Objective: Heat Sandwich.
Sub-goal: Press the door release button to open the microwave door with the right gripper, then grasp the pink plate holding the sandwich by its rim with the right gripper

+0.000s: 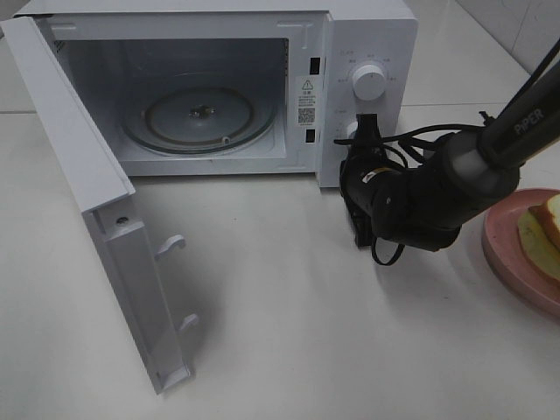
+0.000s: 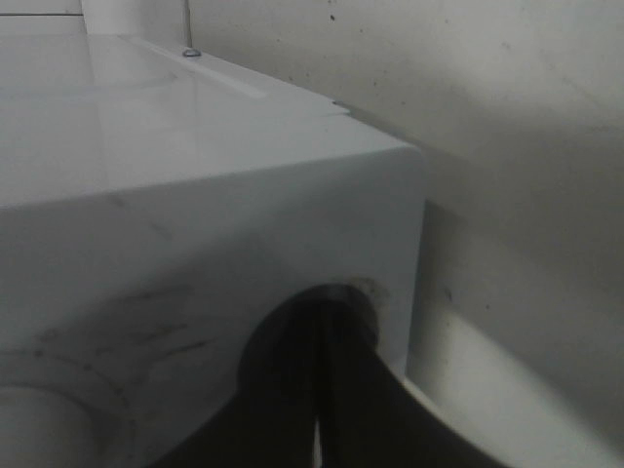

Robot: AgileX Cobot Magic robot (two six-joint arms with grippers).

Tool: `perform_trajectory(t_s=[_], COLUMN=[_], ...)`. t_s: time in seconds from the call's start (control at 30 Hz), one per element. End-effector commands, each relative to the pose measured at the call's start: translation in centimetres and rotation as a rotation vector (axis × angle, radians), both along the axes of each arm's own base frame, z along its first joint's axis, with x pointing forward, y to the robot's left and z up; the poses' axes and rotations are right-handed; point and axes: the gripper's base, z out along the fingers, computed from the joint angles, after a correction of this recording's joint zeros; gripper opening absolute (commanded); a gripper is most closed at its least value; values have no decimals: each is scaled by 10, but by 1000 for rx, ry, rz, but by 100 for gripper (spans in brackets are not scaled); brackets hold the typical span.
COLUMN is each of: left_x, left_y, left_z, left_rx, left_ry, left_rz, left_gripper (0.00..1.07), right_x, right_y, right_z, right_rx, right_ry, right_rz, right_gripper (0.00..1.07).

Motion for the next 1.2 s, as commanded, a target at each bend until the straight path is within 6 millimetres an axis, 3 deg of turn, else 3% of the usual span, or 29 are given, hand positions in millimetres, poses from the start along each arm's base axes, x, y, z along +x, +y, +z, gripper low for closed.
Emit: perform_trajectory(t_s=[0.03, 0.67, 1.0, 1.2], left_x=[-4, -4, -4, -4], left_y=[0, 0, 0, 0], left_z=[0, 0, 0, 0], left_rx=[-5, -5, -5, -5], left_ry=[-30, -30, -30, -30], left_rz=[4, 4, 4, 4], left_gripper=[98, 98, 98, 98], right_x=[35, -35, -58, -81], right_y=[1, 6, -6, -11], right_z=[67, 8, 39, 58], right_rx=[16, -18, -64, -140], right_ry=[-460, 94, 79, 173], right_rz=[-18, 137, 191, 318], right_gripper=[0, 0, 1, 1])
